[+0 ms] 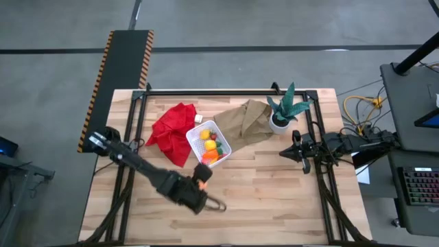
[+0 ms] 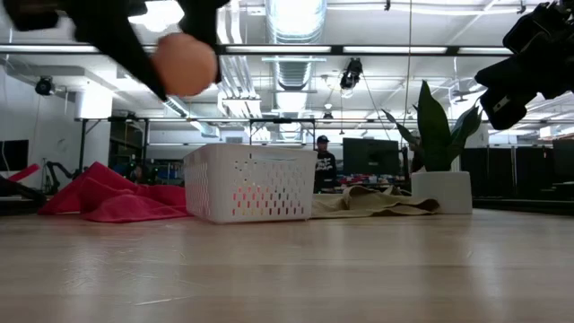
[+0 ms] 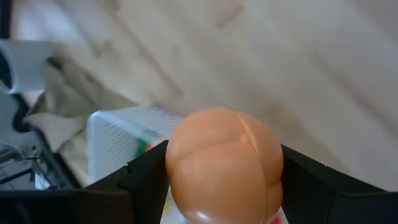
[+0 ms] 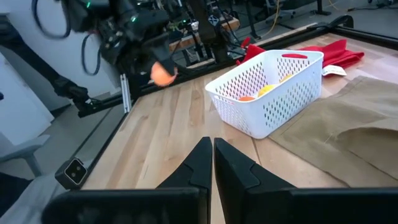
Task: Pick and placing Produce into tupperware
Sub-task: Put the toy peach into the white bin
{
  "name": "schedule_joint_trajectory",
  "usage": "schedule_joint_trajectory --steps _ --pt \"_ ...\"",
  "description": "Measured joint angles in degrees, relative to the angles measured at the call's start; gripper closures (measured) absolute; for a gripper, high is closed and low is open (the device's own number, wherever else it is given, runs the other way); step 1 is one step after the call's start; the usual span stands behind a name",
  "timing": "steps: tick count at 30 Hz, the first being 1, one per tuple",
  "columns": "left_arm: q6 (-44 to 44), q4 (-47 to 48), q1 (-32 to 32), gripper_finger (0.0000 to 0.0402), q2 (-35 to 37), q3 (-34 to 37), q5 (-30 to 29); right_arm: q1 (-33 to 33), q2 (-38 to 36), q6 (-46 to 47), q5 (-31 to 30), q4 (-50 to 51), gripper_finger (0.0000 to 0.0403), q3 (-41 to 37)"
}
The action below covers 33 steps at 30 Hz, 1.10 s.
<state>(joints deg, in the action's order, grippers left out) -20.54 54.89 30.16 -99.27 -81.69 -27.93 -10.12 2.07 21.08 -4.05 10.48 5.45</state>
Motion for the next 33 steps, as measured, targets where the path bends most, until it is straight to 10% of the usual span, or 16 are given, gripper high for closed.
schedule_joint_trajectory --steps 19,33 --pt "-2.9 -6.4 -29.6 0.0169 2.9 1.3 9.6 0.0 0.0 0.0 0.0 0.0 0.0394 0.0" --pt "-5.8 -8.3 -38.1 0.0169 2.3 4.2 15.1 0.0 0.0 0.0 0.0 0.0 0.0394 -0.1"
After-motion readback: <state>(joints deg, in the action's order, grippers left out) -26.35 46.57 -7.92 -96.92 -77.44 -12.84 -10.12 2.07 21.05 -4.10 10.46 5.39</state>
